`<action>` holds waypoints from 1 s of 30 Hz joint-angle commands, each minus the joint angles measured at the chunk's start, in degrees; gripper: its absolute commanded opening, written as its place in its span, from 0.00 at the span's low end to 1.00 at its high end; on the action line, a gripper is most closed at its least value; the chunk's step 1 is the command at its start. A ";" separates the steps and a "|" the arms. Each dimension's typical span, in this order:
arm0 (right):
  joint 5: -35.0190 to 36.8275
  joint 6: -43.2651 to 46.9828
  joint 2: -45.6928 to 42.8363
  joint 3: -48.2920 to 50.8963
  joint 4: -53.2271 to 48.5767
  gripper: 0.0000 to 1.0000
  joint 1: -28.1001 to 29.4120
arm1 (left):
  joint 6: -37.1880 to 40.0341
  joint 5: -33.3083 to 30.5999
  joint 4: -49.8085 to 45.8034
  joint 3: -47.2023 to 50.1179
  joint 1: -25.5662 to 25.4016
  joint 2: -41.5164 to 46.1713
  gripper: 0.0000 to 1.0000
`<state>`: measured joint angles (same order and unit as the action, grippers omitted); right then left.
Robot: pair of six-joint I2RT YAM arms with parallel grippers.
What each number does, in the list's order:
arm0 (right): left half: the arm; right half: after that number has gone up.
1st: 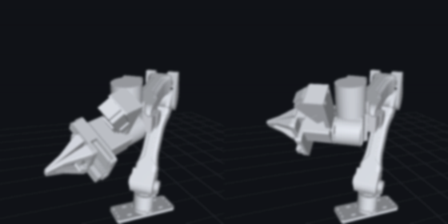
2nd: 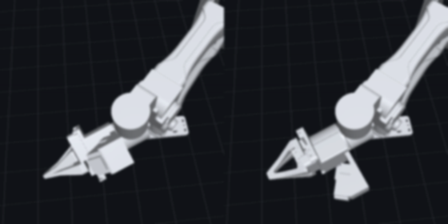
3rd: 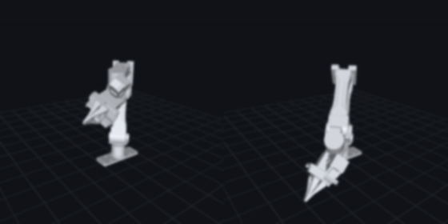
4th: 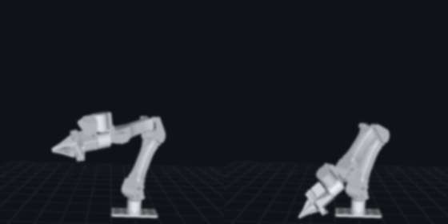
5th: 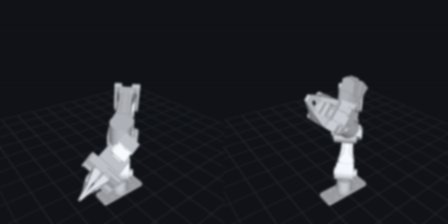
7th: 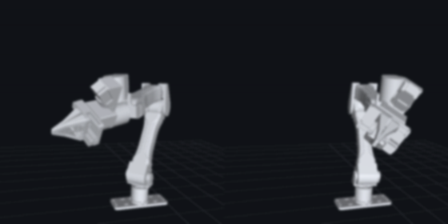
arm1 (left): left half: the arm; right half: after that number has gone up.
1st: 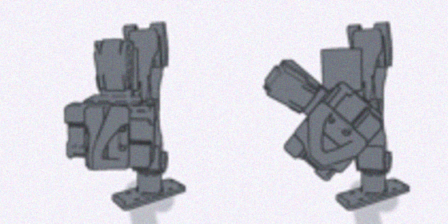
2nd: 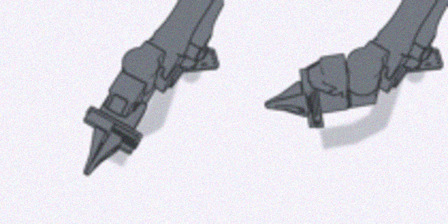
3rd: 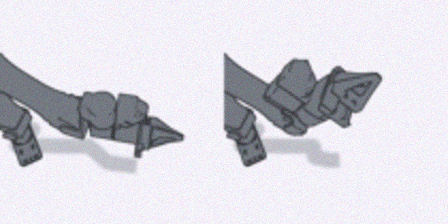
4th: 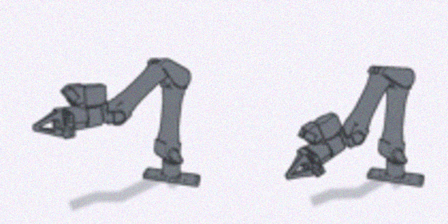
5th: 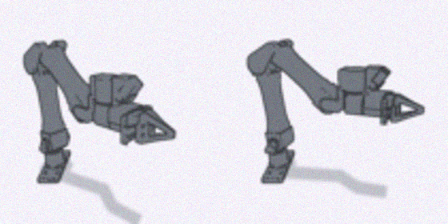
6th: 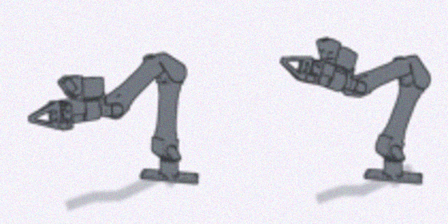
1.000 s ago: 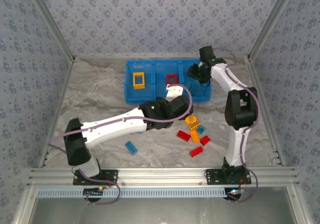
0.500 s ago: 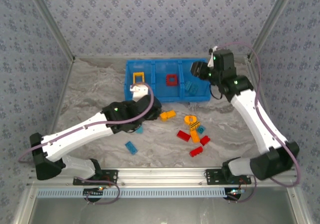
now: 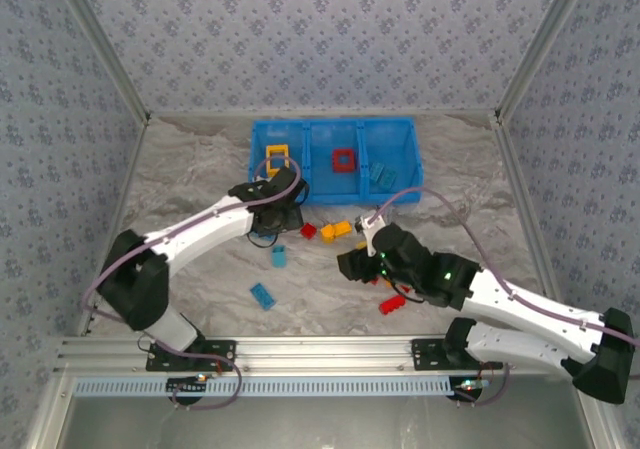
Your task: Sort the legos into containers by color
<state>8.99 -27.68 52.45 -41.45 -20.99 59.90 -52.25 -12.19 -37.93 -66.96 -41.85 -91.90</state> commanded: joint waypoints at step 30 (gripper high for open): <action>5.38 -4.00 4.26 0.41 6.54 0.57 1.14 | -5.26 -3.35 1.82 -6.99 4.06 -15.52 0.43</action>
<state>14.17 -30.65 56.10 -41.06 -15.46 61.34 -57.12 -14.15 -34.68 -72.71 -37.98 -106.30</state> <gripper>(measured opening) 0.572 0.429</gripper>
